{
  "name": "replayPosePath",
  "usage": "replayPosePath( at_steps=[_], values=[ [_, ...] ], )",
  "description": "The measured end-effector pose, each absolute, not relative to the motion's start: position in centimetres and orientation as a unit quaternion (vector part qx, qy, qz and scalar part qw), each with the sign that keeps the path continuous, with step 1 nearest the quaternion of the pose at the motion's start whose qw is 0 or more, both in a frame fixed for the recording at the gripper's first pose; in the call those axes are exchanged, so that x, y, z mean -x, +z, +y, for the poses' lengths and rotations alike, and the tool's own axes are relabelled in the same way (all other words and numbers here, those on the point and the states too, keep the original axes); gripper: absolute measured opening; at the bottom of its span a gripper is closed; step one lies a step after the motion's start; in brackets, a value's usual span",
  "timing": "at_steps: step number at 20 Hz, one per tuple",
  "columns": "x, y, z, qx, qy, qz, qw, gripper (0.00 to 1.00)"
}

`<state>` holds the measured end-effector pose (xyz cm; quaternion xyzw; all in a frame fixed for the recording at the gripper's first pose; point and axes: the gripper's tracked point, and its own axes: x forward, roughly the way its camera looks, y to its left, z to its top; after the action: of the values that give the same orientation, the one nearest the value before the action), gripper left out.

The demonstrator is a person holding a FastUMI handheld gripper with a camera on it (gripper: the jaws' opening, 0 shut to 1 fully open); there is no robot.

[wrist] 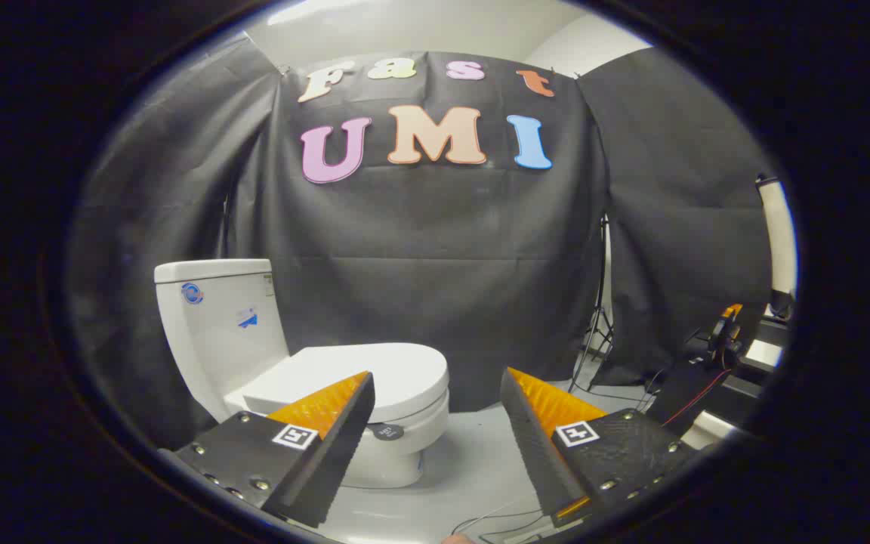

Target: Open the toilet lid.

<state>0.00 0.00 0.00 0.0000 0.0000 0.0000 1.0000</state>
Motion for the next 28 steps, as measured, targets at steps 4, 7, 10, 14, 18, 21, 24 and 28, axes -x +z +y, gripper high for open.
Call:
replayPosePath(
  at_steps=[4, 7, 10, 14, 18, 21, 24, 28],
  values=[
    [0.0, 0.2, -0.2, -0.009, -0.001, -0.001, 1.0, 0.99],
    [-0.2, -0.3, -0.4, -0.014, -0.005, 0.003, 1.0, 0.98],
    [-0.5, -0.2, -0.6, -0.023, -0.009, 0.004, 1.0, 0.99],
    [-0.8, -0.4, -0.7, -0.025, -0.012, 0.007, 1.0, 0.99],
    [-0.9, -0.3, -0.5, -0.025, -0.011, 0.007, 1.0, 0.99],
    [-1.2, -0.2, -0.5, -0.029, -0.014, 0.008, 0.999, 0.99],
    [-1.9, 0.1, -0.4, -0.044, -0.018, 0.017, 0.999, 0.99],
    [-3.6, -1.9, 0.2, -0.072, -0.02, 0.073, 0.994, 0.99]
  ],
)
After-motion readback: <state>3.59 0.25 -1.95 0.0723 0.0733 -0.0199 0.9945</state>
